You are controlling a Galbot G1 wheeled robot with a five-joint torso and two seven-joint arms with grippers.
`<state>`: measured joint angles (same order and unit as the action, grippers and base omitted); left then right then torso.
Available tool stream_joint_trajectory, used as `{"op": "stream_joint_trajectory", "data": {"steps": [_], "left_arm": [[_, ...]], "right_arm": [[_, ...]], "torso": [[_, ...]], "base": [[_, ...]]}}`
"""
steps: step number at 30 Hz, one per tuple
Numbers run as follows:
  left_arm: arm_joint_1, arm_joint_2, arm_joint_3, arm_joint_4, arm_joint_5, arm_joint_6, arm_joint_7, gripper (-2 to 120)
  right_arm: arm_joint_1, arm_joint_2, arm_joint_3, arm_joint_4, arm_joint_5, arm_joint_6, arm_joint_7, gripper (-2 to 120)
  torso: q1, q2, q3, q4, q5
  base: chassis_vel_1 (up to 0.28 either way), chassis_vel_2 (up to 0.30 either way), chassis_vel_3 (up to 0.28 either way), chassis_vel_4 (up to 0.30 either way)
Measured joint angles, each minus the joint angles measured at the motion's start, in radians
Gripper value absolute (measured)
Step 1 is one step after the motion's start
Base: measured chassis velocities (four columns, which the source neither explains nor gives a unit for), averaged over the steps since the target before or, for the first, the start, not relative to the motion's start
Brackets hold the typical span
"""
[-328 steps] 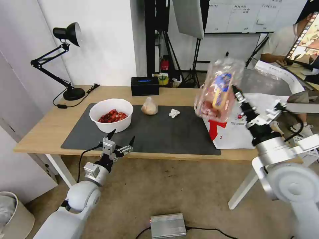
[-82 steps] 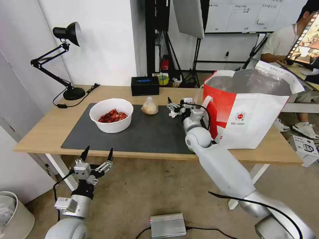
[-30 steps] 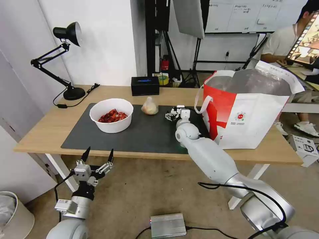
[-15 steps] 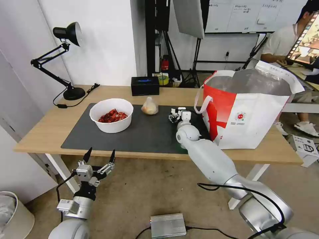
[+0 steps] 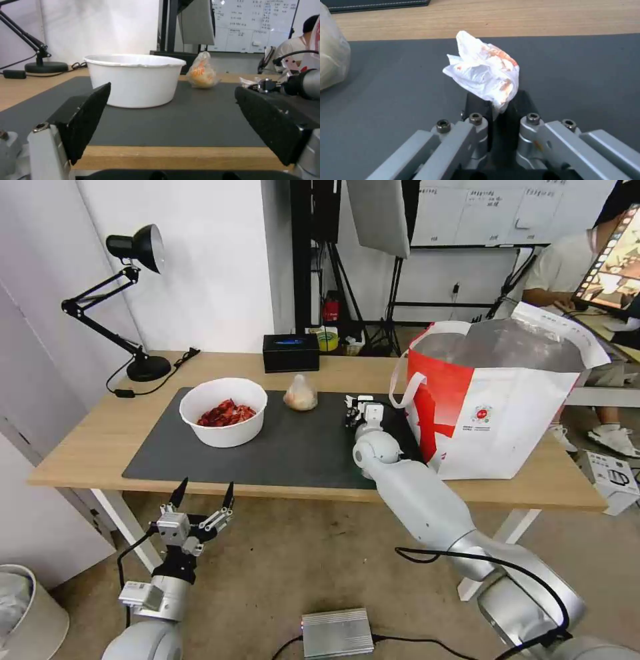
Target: Pick up the trash from the table and place it into the takeout bag.
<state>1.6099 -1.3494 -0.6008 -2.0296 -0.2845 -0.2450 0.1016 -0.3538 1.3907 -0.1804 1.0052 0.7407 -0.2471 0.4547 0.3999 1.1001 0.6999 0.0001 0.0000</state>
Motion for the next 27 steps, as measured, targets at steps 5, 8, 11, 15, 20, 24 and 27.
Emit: {"op": "stream_joint_trajectory", "data": {"steps": [5,8,11,15,20,24,27], "left_arm": [[0.001,-0.001,0.0,0.0,0.002,-0.002,0.0,100],[0.001,-0.001,0.001,0.001,0.002,-0.003,0.0,100],[-0.001,0.0,0.002,0.003,0.002,-0.003,0.0,100],[-0.007,0.003,0.004,0.009,0.002,-0.003,0.0,100],[-0.012,0.005,0.008,0.016,0.002,-0.003,0.0,100],[-0.013,0.006,0.008,0.019,0.002,-0.003,0.0,100],[-0.012,0.006,0.005,0.02,0.002,-0.003,0.0,100]], "right_arm": [[-0.003,0.001,0.001,0.0,0.0,0.001,0.0,7],[-0.01,0.0,0.002,0.005,-0.003,0.009,0.001,7],[-0.013,-0.001,0.001,0.008,-0.008,0.019,0.001,6],[-0.014,-0.004,-0.002,0.017,-0.009,0.027,0.001,4],[-0.013,-0.008,-0.01,0.039,-0.011,0.043,0.0,0],[-0.01,-0.002,-0.012,0.052,-0.011,0.051,0.007,0],[-0.01,-0.001,-0.014,0.06,-0.014,0.055,0.012,0]], "torso": [[0.0,0.0,0.0,0.0,0.0],[0.0,0.0,0.0,-0.0001,0.0],[0.0,0.0,0.0,0.0,0.0],[0.0,0.0,0.0,-0.0002,0.0],[0.0,0.0,0.0,-0.0002,0.0],[0.0,0.0,0.0,-0.0002,0.0],[0.0,0.0,0.0,0.0,0.0]], "base": [[0.0,0.0,0.0,0.0],[0.0,0.0,0.0,0.0],[0.0,0.0,0.0,0.0],[0.0,0.0,0.0,0.0],[0.0,0.0,0.0,0.0],[0.0,0.0,0.0,0.0],[0.0,0.0,0.0,0.0]]}}
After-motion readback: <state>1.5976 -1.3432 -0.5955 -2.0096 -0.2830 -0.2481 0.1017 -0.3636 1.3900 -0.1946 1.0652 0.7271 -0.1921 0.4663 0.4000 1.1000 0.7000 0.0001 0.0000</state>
